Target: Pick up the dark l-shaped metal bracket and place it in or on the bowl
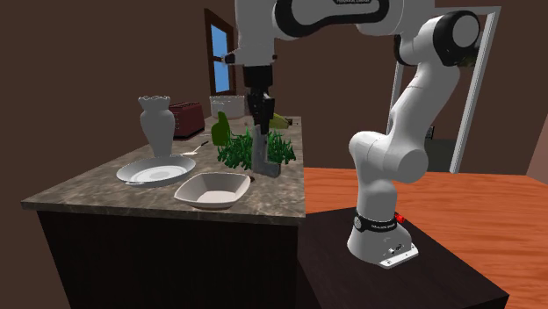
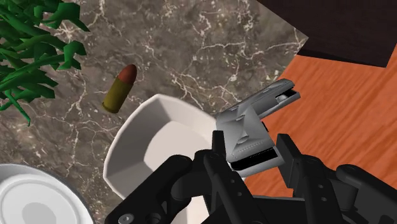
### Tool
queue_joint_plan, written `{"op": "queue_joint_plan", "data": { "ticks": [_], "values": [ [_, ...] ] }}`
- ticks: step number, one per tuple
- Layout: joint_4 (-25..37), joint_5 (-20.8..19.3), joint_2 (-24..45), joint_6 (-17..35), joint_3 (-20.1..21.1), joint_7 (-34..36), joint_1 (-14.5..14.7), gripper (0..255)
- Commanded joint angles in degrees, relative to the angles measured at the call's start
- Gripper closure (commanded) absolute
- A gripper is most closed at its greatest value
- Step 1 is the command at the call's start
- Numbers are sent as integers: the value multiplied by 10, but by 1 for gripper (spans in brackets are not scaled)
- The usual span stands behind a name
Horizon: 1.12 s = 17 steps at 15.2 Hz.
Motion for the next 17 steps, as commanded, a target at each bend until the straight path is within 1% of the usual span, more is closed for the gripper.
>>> {"op": "queue_joint_plan", "data": {
  "ticks": [1,2,9,14,15,17],
  "values": [
    [18,1,3,-16,0,-2,0,255],
    [20,1,3,-17,0,-2,0,255],
    [194,8,157,-33,-38,-51,1,255],
    [346,28,275,-66,-64,-91,-4,255],
    [398,37,314,-81,-72,-104,-7,255],
    [376,36,309,-64,-70,-102,-8,255]
  ]
}}
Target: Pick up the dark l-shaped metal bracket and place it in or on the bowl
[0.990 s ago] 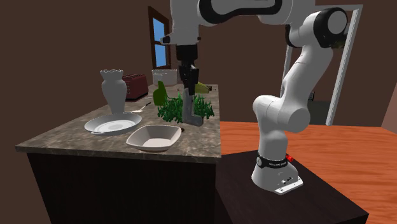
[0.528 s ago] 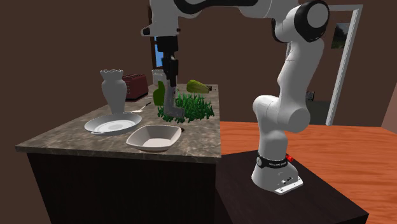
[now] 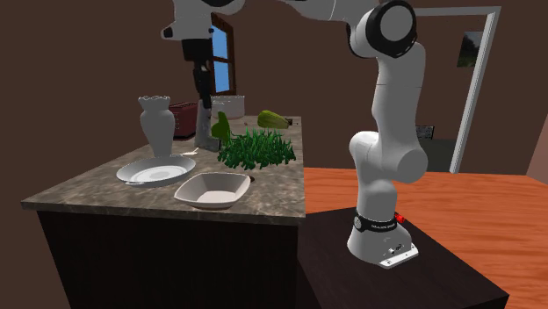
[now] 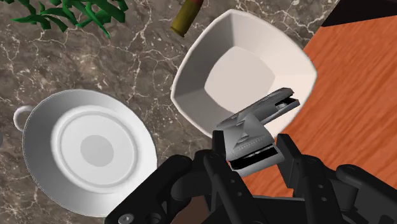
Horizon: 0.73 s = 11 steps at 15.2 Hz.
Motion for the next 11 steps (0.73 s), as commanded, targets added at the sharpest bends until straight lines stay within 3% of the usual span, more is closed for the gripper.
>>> {"op": "queue_joint_plan", "data": {
  "ticks": [1,11],
  "values": [
    [-8,1,3,12,-1,-1,-1,255],
    [-103,-4,-13,91,-1,6,-1,255]
  ]
}}
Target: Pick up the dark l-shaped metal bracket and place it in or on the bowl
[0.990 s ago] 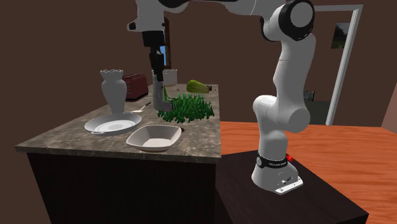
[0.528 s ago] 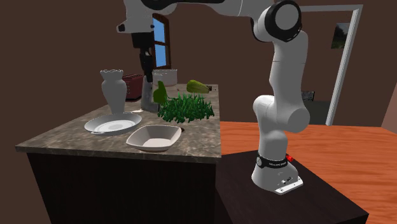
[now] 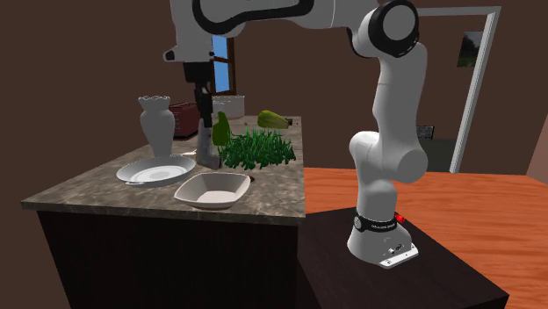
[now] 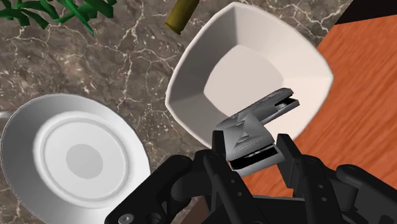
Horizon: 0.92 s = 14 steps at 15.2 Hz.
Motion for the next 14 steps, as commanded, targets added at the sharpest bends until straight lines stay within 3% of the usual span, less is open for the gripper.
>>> {"op": "queue_joint_plan", "data": {
  "ticks": [1,14],
  "values": [
    [-18,0,-1,17,0,1,0,255],
    [-100,-2,-1,99,-2,5,-1,255]
  ]
}}
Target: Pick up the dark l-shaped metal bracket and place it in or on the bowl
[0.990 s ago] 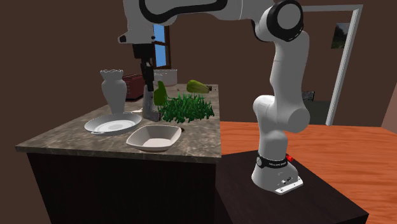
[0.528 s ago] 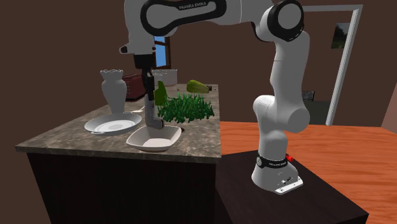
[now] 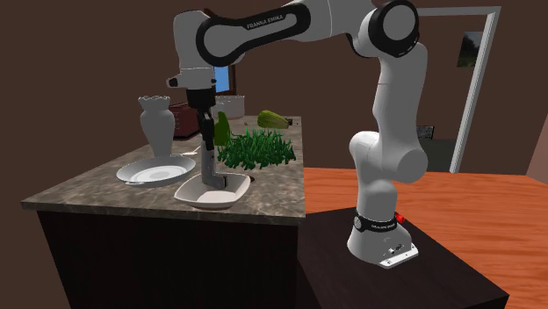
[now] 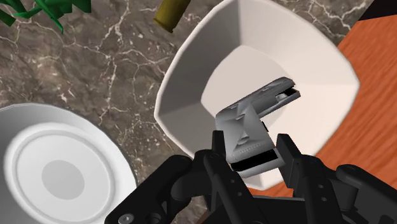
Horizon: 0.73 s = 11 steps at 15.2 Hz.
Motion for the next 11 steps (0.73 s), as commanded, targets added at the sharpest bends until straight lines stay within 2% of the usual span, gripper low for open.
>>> {"op": "queue_joint_plan", "data": {
  "ticks": [1,5,6,11],
  "values": [
    [0,0,1,2,0,0,0,255],
    [0,0,1,2,0,0,0,255],
    [0,0,1,1,0,0,0,0],
    [0,0,1,2,0,0,0,0]
  ]
}}
